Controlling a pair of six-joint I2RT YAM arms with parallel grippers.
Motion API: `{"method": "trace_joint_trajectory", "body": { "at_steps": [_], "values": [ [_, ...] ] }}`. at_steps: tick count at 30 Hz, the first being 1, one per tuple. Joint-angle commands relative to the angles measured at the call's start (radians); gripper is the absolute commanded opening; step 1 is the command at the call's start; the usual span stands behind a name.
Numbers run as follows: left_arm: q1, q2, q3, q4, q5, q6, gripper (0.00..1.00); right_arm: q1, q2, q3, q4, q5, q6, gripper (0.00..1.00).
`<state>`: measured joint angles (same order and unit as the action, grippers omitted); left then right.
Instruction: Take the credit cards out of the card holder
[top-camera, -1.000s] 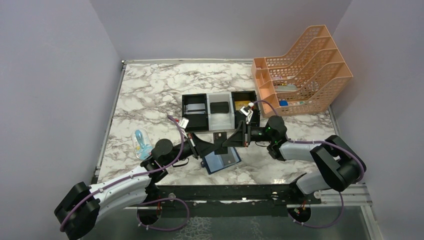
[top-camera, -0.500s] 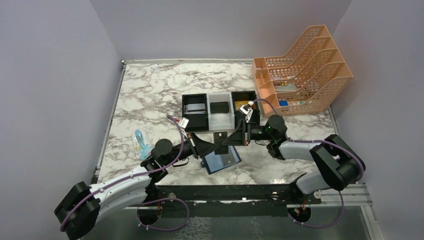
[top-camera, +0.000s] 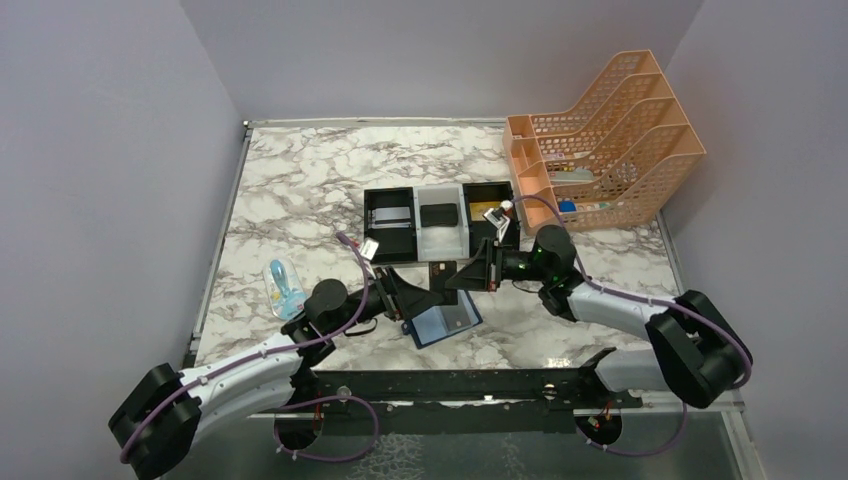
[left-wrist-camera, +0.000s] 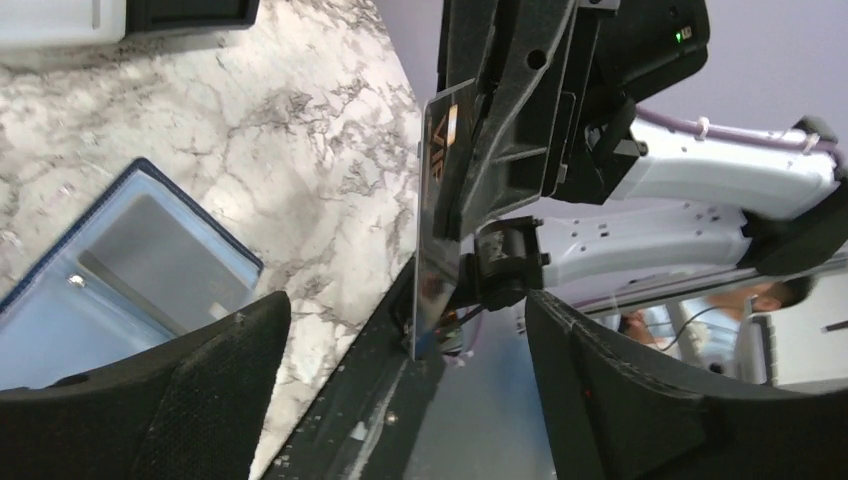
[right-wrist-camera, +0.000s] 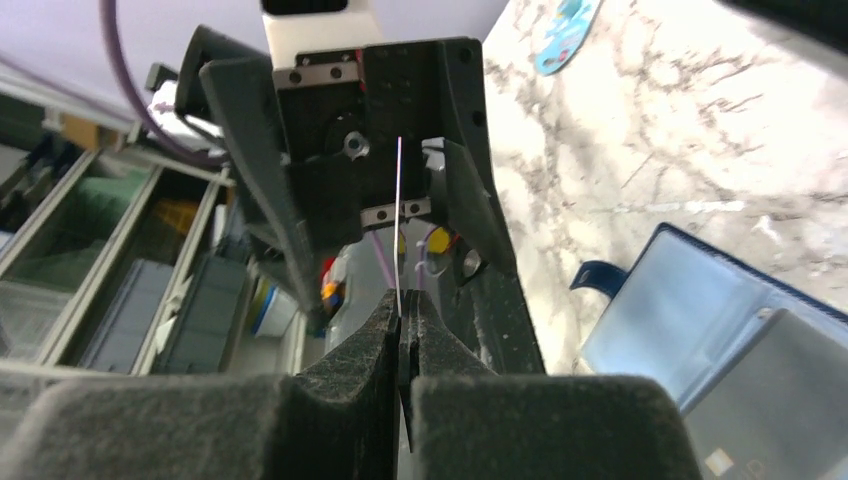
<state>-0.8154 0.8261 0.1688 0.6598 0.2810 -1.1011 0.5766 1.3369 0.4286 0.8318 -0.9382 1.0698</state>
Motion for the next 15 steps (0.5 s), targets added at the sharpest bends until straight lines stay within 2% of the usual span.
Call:
{"method": "trace_joint_trajectory", "body": {
  "at_steps": [1, 3, 4, 10, 15],
  "values": [
    [0.004, -0.034, 0.020, -0.080, -0.050, 0.036, 0.98, -0.004, -0.097, 0.063, -0.324, 0.179, -0.220, 0.01],
    [0.004, -0.042, 0.060, -0.179, -0.080, 0.077, 0.99, -0.004, -0.136, 0.086, -0.437, 0.266, -0.290, 0.01],
    [0.003, -0.048, 0.083, -0.280, -0.103, 0.105, 0.99, -0.004, -0.156, 0.093, -0.482, 0.313, -0.319, 0.01],
    [0.005, -0.085, 0.286, -0.840, -0.396, 0.248, 0.99, -0.004, -0.271, 0.115, -0.654, 0.558, -0.456, 0.01],
    [0.004, -0.089, 0.435, -1.132, -0.622, 0.330, 0.99, -0.004, -0.290, 0.158, -0.754, 0.748, -0.559, 0.01]
  ]
}}
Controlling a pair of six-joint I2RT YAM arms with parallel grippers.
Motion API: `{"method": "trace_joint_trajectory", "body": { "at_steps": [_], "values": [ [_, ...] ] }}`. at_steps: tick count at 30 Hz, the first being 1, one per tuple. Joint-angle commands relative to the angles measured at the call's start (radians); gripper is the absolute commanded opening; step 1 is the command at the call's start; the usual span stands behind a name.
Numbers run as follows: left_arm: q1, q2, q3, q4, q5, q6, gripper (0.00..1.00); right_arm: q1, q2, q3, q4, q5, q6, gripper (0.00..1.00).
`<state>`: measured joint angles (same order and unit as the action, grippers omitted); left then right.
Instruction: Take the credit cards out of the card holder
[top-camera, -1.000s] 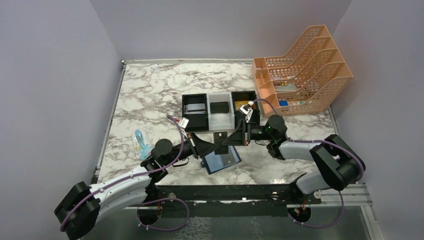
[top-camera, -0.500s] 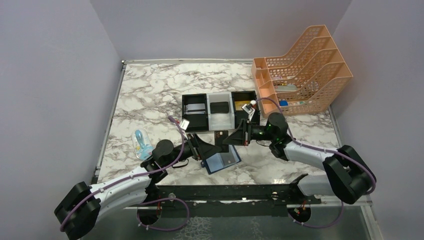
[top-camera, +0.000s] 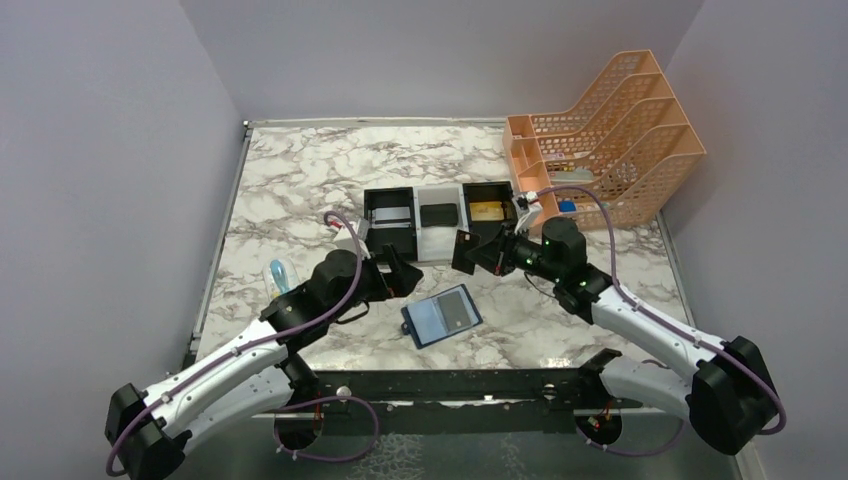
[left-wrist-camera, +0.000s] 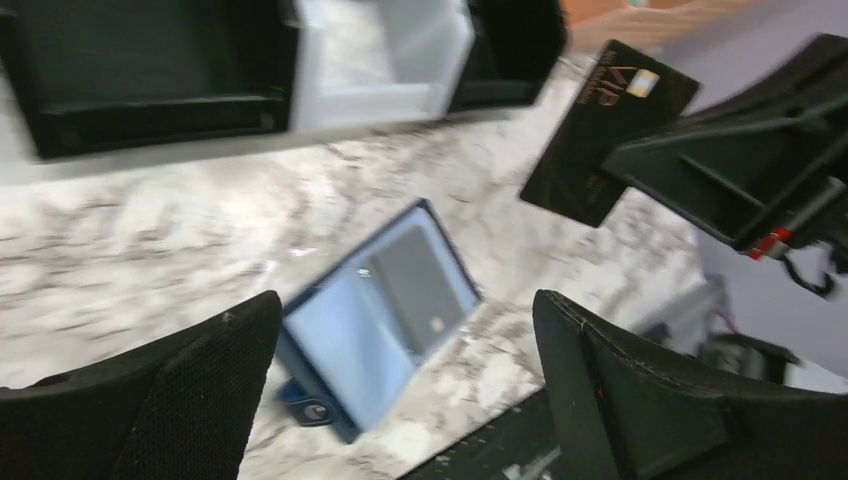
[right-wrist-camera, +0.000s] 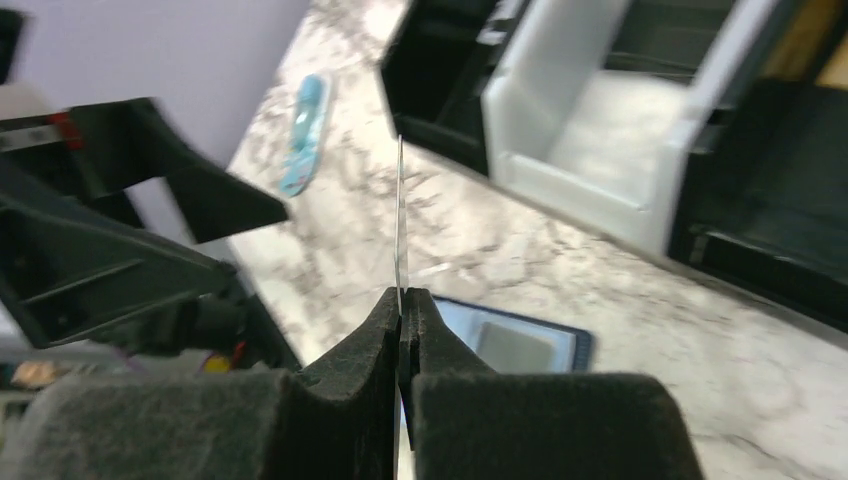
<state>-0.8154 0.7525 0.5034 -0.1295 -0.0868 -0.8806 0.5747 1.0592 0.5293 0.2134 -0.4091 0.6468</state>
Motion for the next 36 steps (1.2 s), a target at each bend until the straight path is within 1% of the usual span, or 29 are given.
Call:
{"method": "trace_joint_trajectory", "body": {
  "at_steps": [1, 4, 6, 9, 12, 16, 19, 21, 23, 25, 27, 30, 32, 36],
  "values": [
    [0.004, -0.015, 0.120, -0.375, -0.289, 0.128, 0.99, -0.003, -0.006, 0.068, -0.146, 0.232, -0.159, 0.01],
    [0.004, -0.005, 0.150, -0.423, -0.363, 0.187, 0.99, -0.003, 0.025, 0.106, -0.165, 0.242, -0.223, 0.01],
    [0.004, 0.012, 0.168, -0.452, -0.398, 0.188, 0.99, -0.003, 0.046, 0.128, -0.151, 0.239, -0.251, 0.01],
    [0.005, 0.043, 0.196, -0.461, -0.372, 0.206, 0.99, 0.001, 0.079, 0.131, -0.056, 0.235, -0.277, 0.01],
    [0.033, 0.081, 0.252, -0.536, -0.381, 0.232, 0.99, 0.027, 0.151, 0.200, -0.070, 0.265, -0.356, 0.01],
    [0.128, 0.088, 0.293, -0.584, -0.321, 0.316, 0.99, 0.110, 0.236, 0.292, -0.101, 0.424, -0.510, 0.01],
    [0.228, 0.083, 0.262, -0.544, -0.270, 0.355, 0.99, 0.174, 0.283, 0.325, -0.074, 0.571, -0.644, 0.01],
    [0.301, 0.093, 0.239, -0.509, -0.206, 0.372, 0.99, 0.197, 0.317, 0.344, -0.059, 0.628, -0.729, 0.01],
    [0.345, 0.103, 0.237, -0.492, -0.190, 0.378, 0.99, 0.206, 0.350, 0.359, -0.045, 0.661, -0.805, 0.01],
    [0.355, 0.096, 0.244, -0.490, -0.222, 0.375, 0.99, 0.206, 0.395, 0.381, -0.050, 0.654, -0.874, 0.01],
    [0.355, 0.071, 0.239, -0.490, -0.255, 0.371, 0.99, 0.206, 0.460, 0.439, -0.104, 0.652, -0.905, 0.01],
    [0.355, 0.017, 0.221, -0.489, -0.276, 0.362, 0.99, 0.206, 0.563, 0.547, -0.205, 0.663, -0.904, 0.01],
    [0.355, -0.017, 0.215, -0.490, -0.288, 0.350, 0.99, 0.206, 0.617, 0.599, -0.240, 0.670, -0.919, 0.01],
    [0.357, -0.040, 0.216, -0.489, -0.319, 0.353, 0.99, 0.206, 0.683, 0.603, -0.173, 0.723, -1.022, 0.01]
  ]
}}
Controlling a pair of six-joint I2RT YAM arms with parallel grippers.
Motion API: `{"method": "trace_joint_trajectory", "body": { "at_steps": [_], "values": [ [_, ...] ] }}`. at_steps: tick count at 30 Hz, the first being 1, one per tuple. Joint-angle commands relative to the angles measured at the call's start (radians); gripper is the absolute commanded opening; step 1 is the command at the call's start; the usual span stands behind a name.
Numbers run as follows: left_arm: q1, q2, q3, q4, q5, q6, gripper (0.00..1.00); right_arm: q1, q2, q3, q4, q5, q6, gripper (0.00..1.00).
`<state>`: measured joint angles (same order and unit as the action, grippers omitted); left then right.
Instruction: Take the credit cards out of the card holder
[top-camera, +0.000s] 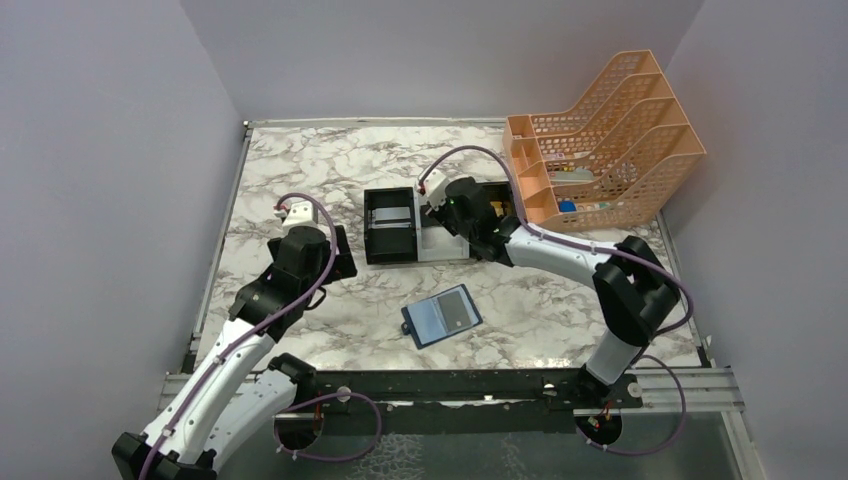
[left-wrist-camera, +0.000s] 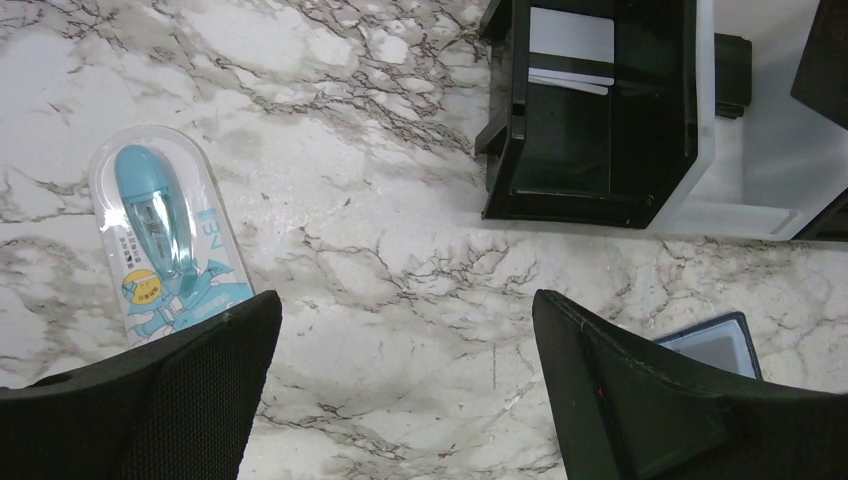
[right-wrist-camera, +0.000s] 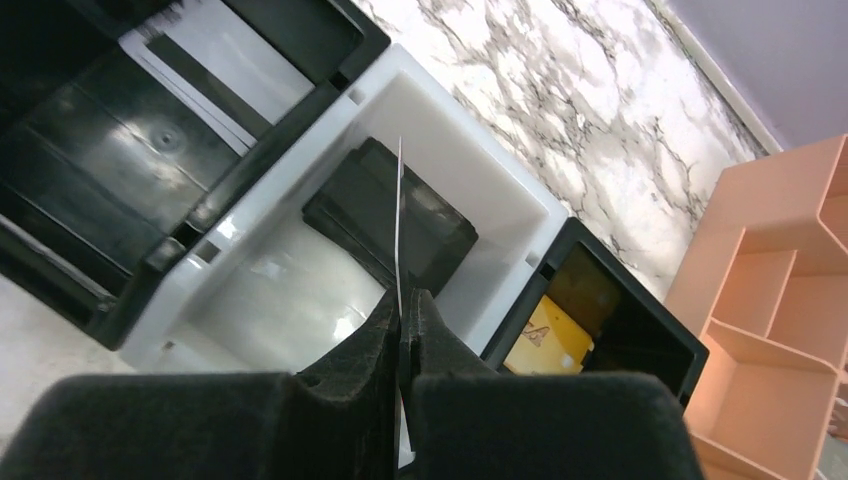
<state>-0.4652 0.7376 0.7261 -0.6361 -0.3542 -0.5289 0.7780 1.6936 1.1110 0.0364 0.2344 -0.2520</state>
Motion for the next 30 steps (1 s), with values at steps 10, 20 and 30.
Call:
{"method": "trace_joint_trajectory", "body": {
  "at_steps": [10, 20, 30],
  "values": [
    [0.008, 0.029, 0.011, 0.013, -0.015, 0.039, 0.99, 0.003, 0.189, 0.089, 0.081, 0.070, -0.355, 0.01],
    [0.013, 0.035, 0.013, 0.010, -0.017, 0.043, 0.99, 0.001, 0.282, 0.115, 0.194, 0.105, -0.555, 0.01],
    [0.014, 0.024, 0.009, 0.010, -0.027, 0.043, 0.99, -0.010, 0.316, 0.119, 0.195, 0.026, -0.617, 0.02]
  ]
}}
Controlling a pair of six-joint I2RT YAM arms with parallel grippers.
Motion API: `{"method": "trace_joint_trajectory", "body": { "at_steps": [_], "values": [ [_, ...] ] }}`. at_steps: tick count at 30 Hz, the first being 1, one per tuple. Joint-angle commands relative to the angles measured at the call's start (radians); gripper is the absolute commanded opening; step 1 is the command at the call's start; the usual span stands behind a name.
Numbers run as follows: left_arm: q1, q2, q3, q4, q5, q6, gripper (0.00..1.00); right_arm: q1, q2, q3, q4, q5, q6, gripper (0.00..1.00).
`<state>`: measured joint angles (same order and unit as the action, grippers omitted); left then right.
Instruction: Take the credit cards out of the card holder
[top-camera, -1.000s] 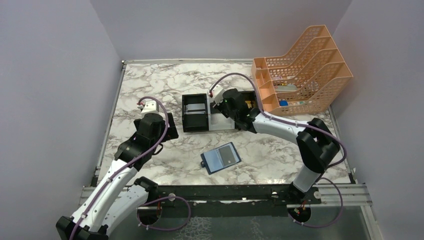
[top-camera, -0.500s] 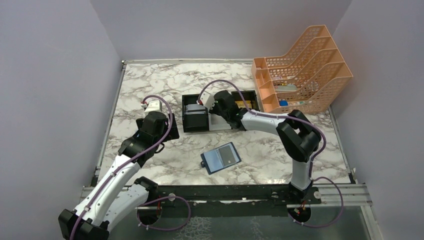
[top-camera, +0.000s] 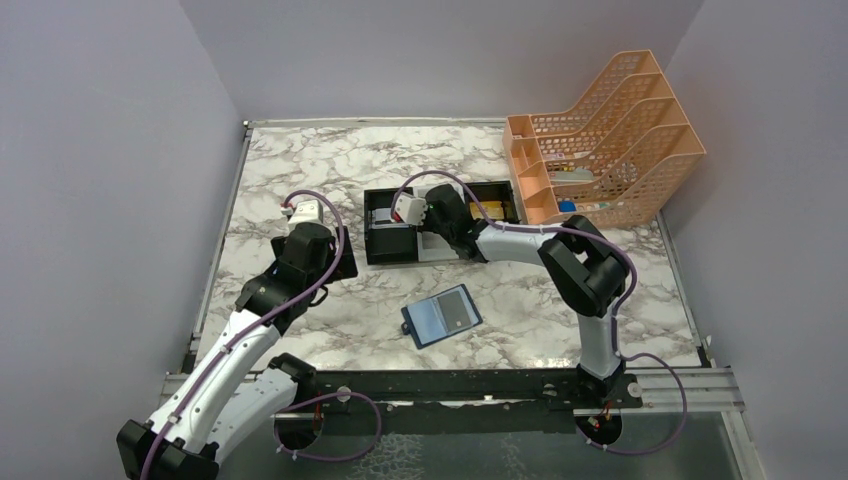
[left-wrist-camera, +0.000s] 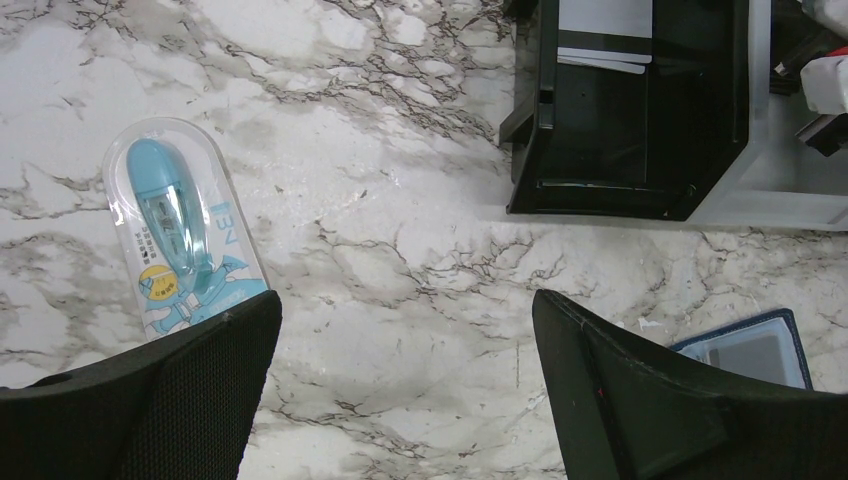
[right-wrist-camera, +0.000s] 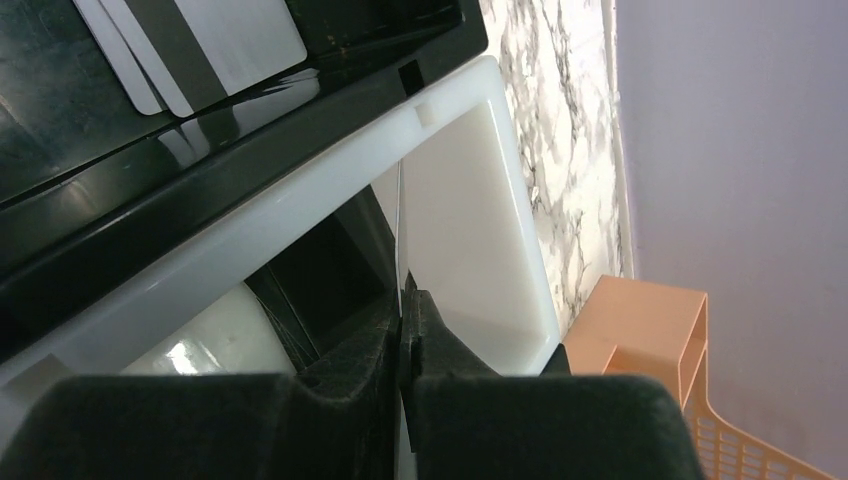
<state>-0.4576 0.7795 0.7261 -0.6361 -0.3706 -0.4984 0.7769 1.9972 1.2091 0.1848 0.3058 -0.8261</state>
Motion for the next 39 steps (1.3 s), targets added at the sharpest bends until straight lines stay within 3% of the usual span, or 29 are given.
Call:
{"method": "trace_joint_trajectory", "body": {
  "at_steps": [1, 13, 21, 23, 24, 39],
  "values": [
    [0.007, -0.019, 0.009, 0.010, -0.011, 0.011, 0.99, -0.010, 0.016, 0.021, 0.051, -0.047, -0.048, 0.02],
    [0.007, -0.023, 0.006, 0.012, -0.007, 0.012, 0.99, -0.011, 0.044, 0.035, 0.024, -0.048, -0.059, 0.06],
    [0.007, -0.020, 0.005, 0.011, -0.001, 0.015, 0.99, -0.012, 0.032, 0.055, -0.108, -0.057, -0.007, 0.14],
    [0.007, -0.017, 0.006, 0.011, 0.001, 0.016, 0.99, -0.013, 0.025, 0.061, -0.130, -0.070, 0.006, 0.32],
    [0.006, -0.016, 0.006, 0.012, 0.002, 0.017, 0.99, -0.013, 0.024, 0.064, -0.136, -0.073, 0.009, 0.35],
    [0.006, -0.010, 0.003, 0.012, 0.011, 0.017, 0.99, -0.018, -0.004, 0.072, -0.129, -0.086, 0.063, 0.37]
  ]
}}
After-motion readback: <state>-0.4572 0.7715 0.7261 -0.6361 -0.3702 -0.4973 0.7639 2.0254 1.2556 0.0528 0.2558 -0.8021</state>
